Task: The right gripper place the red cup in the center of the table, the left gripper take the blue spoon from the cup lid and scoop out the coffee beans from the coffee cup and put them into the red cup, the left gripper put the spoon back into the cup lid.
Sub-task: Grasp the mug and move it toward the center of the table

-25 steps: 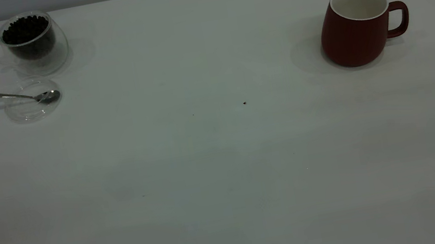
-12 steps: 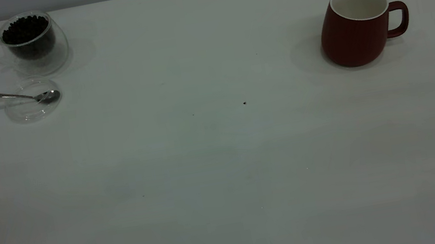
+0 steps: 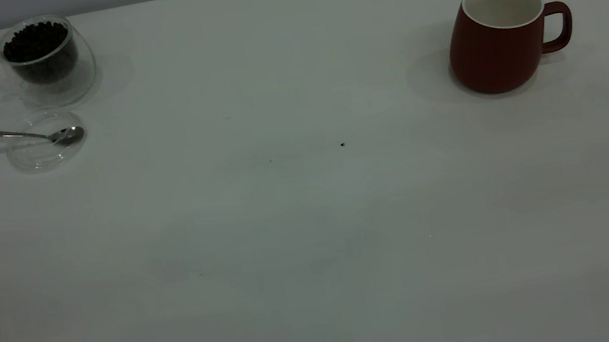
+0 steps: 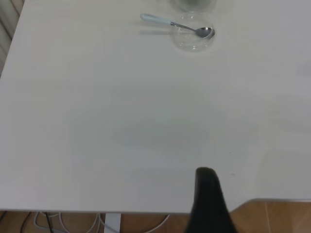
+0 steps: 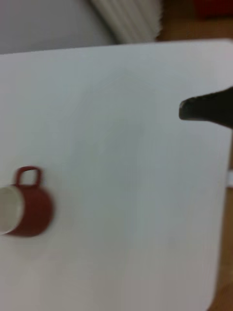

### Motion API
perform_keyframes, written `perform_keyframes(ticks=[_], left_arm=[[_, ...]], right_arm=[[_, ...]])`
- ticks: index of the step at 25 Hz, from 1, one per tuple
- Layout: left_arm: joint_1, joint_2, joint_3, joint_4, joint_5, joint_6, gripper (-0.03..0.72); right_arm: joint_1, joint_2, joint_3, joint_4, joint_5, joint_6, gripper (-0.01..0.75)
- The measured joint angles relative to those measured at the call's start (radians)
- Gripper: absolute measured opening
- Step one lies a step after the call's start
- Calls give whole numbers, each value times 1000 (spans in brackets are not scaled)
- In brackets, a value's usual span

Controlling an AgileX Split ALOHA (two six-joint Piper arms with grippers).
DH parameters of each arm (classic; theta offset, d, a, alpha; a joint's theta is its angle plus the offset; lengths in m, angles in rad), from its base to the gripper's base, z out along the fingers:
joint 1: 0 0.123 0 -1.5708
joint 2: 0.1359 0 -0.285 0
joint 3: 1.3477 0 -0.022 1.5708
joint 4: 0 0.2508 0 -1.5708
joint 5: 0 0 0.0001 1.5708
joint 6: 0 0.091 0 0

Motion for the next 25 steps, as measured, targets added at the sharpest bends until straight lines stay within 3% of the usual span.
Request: perform_keyframes(ticks=[9,15,25], left_arm=[[0,0,0,0,0,0,585],[0,0,0,0,0,0,585],[0,0,0,0,0,-2,585]], right_arm=[[69,702,-273,-78,-101,-171,588],[81,1124,-446,-80,-170,-396,588],[180,1609,-563,-74,-451,-506,588]])
